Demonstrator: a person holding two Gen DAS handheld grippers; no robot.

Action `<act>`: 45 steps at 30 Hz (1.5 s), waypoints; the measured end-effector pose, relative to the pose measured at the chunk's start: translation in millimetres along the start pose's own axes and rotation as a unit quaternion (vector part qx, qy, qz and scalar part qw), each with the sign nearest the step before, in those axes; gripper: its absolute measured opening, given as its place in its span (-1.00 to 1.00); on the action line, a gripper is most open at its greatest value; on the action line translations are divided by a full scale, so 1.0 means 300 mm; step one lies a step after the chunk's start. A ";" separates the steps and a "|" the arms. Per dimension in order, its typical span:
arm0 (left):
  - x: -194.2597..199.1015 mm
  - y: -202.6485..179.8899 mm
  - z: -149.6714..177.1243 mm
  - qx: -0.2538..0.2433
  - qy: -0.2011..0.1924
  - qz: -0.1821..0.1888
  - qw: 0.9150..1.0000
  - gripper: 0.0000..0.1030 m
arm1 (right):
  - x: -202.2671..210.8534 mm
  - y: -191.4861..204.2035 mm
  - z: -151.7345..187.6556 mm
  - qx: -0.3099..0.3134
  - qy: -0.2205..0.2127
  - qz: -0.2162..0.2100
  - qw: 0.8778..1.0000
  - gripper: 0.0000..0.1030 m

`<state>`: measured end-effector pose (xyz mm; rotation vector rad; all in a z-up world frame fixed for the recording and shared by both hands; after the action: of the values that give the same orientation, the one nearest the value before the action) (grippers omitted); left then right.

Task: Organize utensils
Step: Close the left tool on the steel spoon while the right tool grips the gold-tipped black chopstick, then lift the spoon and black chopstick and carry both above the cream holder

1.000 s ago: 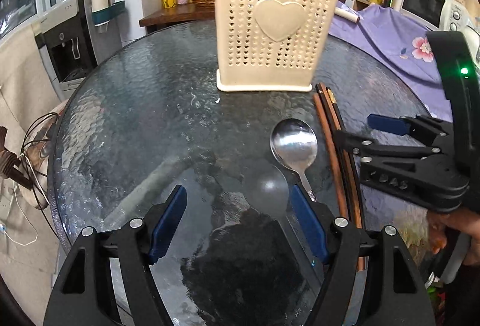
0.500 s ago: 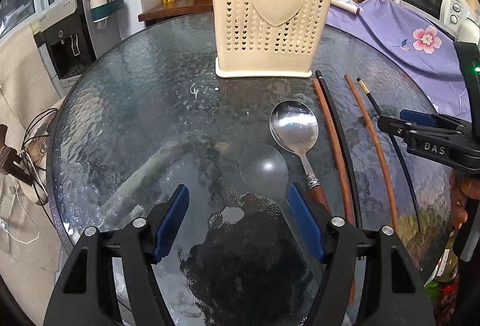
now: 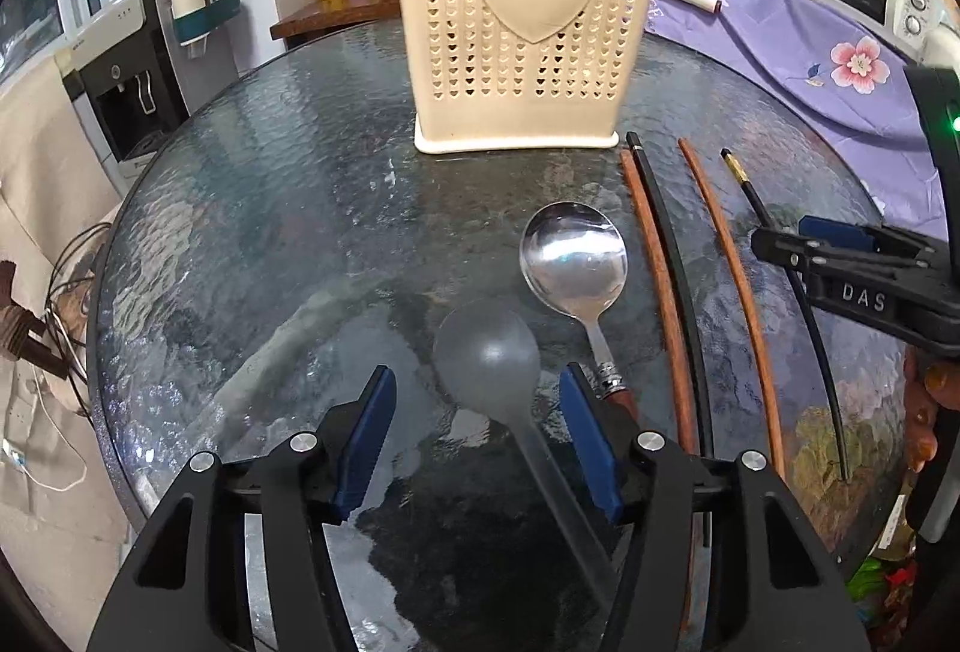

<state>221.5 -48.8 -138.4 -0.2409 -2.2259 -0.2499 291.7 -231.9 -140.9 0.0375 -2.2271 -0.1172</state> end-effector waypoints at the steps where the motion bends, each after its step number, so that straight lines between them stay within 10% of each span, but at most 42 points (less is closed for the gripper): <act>1: -0.003 -0.006 -0.004 0.000 -0.001 -0.003 1.000 0.07 | -0.003 0.001 -0.006 -0.001 -0.001 0.001 1.000 0.02; 26: -0.041 0.033 -0.080 0.031 -0.011 0.030 0.999 -0.31 | -0.124 0.021 -0.176 -0.005 0.014 0.009 1.000 -0.81; 45: 0.138 0.083 -0.195 0.038 -0.117 0.043 0.991 -0.32 | 0.039 -0.007 -0.252 -0.044 -0.066 -0.053 0.995 -0.85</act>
<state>246.3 -36.8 -67.9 -0.3388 -2.4436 -0.0925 344.4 -240.1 -85.9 0.1029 -2.3487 -0.2822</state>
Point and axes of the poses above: each gripper's, at about its wrist camera, not at the fingertips, and x roughly against the way its jaws point, y to its left, z to its underside, the point moved 7 cm from there along -x, roughly the way its jaws point, and after that the axes turned 8 degrees about -x, right-handed, at the moved point
